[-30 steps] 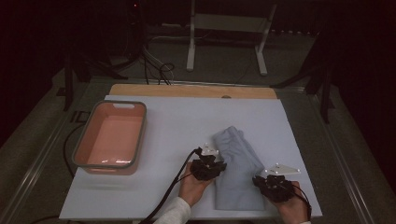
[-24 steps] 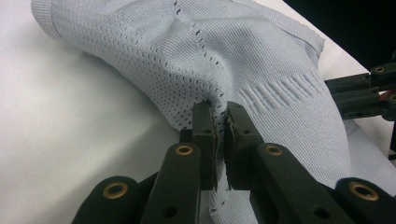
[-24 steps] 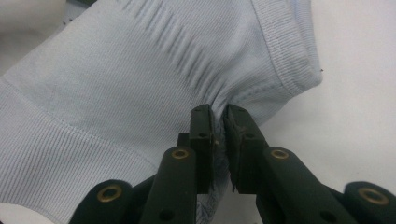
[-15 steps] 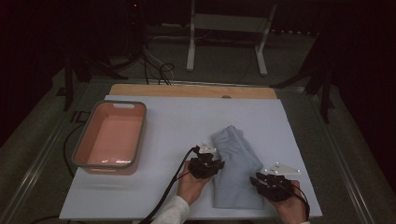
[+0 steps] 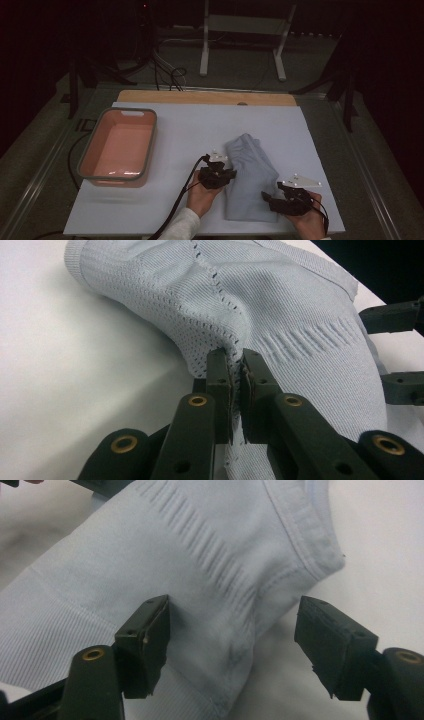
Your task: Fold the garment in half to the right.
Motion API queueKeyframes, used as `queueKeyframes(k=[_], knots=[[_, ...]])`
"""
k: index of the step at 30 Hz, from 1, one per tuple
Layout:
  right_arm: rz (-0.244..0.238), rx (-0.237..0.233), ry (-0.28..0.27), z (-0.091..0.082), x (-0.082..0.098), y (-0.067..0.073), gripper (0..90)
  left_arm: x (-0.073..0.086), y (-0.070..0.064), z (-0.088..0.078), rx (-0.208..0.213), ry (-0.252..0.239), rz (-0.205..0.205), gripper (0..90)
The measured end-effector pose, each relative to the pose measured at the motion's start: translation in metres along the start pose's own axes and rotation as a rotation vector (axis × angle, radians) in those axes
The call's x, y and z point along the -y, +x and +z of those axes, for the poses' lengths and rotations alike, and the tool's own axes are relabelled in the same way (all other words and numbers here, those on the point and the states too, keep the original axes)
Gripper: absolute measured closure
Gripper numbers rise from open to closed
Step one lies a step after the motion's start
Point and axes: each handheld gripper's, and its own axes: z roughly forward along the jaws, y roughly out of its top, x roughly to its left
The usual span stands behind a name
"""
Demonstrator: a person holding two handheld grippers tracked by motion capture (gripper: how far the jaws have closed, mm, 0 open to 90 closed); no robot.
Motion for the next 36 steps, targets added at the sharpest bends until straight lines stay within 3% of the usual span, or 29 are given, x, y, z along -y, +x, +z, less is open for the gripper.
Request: queueKeyframes(k=[17,25,30,36], knots=[[-0.013,0.014,-0.039,-0.003,0.0,0.0,28.7,0.007,0.033,-0.023,-0.056,-0.037,-0.058,85.3],[-0.016,0.015,-0.039,-0.003,0.0,0.001,28.8,0.015,0.048,-0.042,-0.088,-0.056,-0.089,85.3],[-0.016,0.015,-0.042,-0.002,-0.001,0.002,28.8,0.021,0.053,-0.053,-0.102,-0.059,-0.102,85.2],[-0.015,0.016,-0.042,-0.002,-0.001,0.002,28.8,0.032,0.051,-0.068,-0.122,-0.047,-0.085,85.2]])
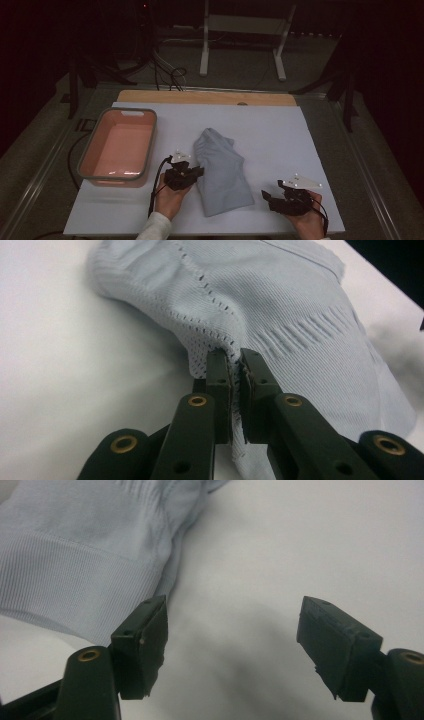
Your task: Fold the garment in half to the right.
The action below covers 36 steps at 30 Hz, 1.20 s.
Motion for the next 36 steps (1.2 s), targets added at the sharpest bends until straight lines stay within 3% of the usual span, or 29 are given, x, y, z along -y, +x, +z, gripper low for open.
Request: queueKeyframes(k=[1,4,7,11,13,15,17,18,19,22,27,30,36], knots=[[0.001,-0.001,0.0,0.0,0.0,0.0,28.8,0.001,0.0,-0.002,-0.001,-0.003,0.001,83.0],[0.004,-0.006,-0.001,0.001,-0.001,0.002,28.3,-0.001,0.001,-0.01,0.007,-0.047,0.001,65.0],[0.015,-0.015,-0.003,0.002,-0.003,0.004,26.9,-0.007,-0.003,-0.015,0.009,-0.079,0.026,50.9],[0.035,-0.029,-0.006,0.005,-0.005,0.005,25.6,-0.016,-0.013,-0.016,0.01,-0.116,0.069,35.5],[0.051,-0.034,-0.007,0.006,-0.006,0.006,24.2,-0.02,-0.018,-0.014,0.03,-0.126,0.08,32.5],[0.062,-0.039,-0.013,0.008,-0.008,0.007,23.2,-0.023,-0.024,-0.011,0.048,-0.124,0.099,32.8],[0.066,-0.04,-0.019,0.009,-0.009,0.008,22.7,-0.025,-0.03,-0.007,0.089,-0.113,0.13,38.6],[0.066,-0.04,-0.019,0.009,-0.009,0.008,22.7,-0.025,-0.03,-0.007,0.089,-0.113,0.13,41.8],[0.069,-0.044,-0.017,0.01,-0.01,0.009,22.7,-0.027,-0.037,-0.003,0.112,-0.097,0.164,41.8],[0.069,-0.044,-0.005,0.014,-0.012,0.013,23.5,-0.028,-0.046,0.004,0.132,-0.082,0.207,50.5],[0.063,-0.056,-0.009,0.018,-0.016,0.018,23.6,-0.028,-0.053,0.018,0.1,-0.028,0.255,59.0],[0.065,-0.059,-0.009,0.019,-0.017,0.02,23.9,-0.028,-0.052,0.024,0.074,0.0,0.26,62.1],[0.056,-0.066,0.001,0.023,-0.02,0.024,31.8,-0.027,-0.05,0.032,0.028,0.053,0.299,66.1]])
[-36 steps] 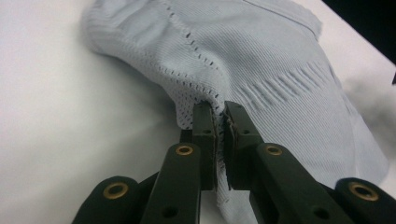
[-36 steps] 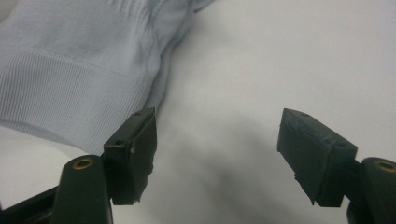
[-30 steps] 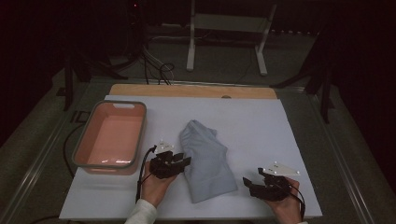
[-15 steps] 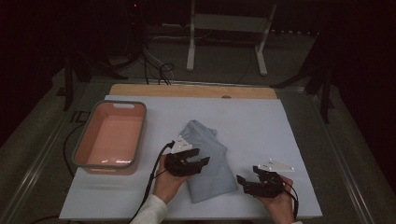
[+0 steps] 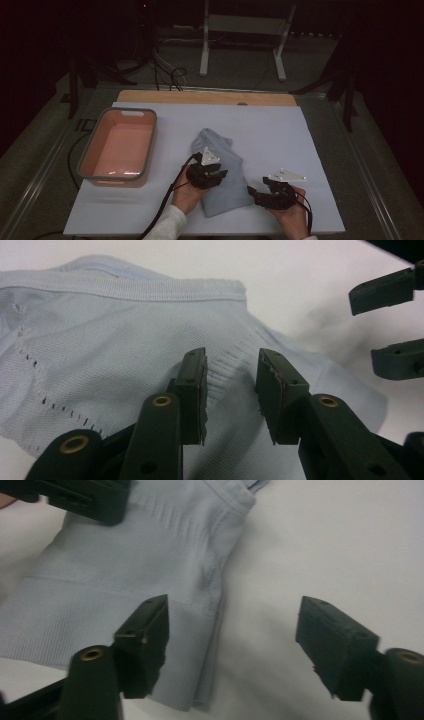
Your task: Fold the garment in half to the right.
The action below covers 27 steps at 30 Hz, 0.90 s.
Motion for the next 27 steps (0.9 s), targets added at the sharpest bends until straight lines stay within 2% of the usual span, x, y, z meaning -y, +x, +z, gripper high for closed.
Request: queueKeyframes(k=[7,11,15,22,24,27], knots=[[-0.035,-0.037,0.039,0.01,-0.002,0.011,41.2,0.004,0.004,0.013,-0.055,0.059,0.014,69.6],[-0.058,-0.031,0.079,0.02,-0.002,0.018,44.8,0.008,0.007,0.019,-0.065,0.085,0.008,70.9],[-0.057,-0.032,0.105,0.027,-0.004,0.019,46.1,0.009,0.009,0.02,-0.061,0.084,-0.009,72.0],[-0.048,-0.011,0.139,0.039,-0.007,0.02,42.4,0.011,0.011,0.021,-0.063,0.092,-0.007,72.4],[-0.036,-0.019,0.167,0.044,-0.008,0.02,42.8,0.012,0.01,0.021,-0.062,0.091,-0.016,72.4],[-0.018,-0.048,0.189,0.046,-0.009,0.02,49.5,0.012,0.011,0.021,-0.058,0.092,-0.019,72.3]])
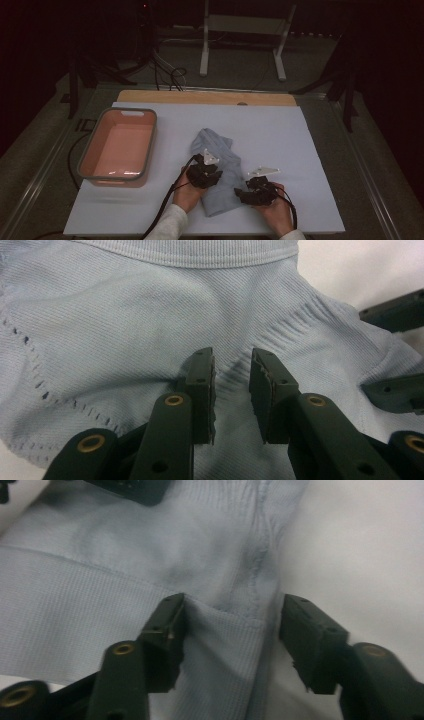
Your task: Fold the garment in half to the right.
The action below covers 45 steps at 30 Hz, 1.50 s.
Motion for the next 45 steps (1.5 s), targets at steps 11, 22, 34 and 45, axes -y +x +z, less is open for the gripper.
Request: queueKeyframes(k=[11,22,34,45], knots=[[0.053,-0.057,0.039,-0.003,-0.001,0.001,73.0,0.0,-0.001,0.002,0.01,-0.005,-0.009,71.2],[0.016,-0.029,0.057,-0.012,0.003,0.009,78.9,0.001,-0.008,0.005,0.045,-0.01,-0.006,70.5],[-0.008,0.005,0.06,-0.03,0.016,0.007,79.1,-0.007,-0.025,0.015,0.095,-0.023,0.006,70.2],[0.025,0.03,0.059,-0.045,0.032,-0.006,79.3,-0.019,-0.038,0.022,0.178,-0.045,0.008,65.8]])
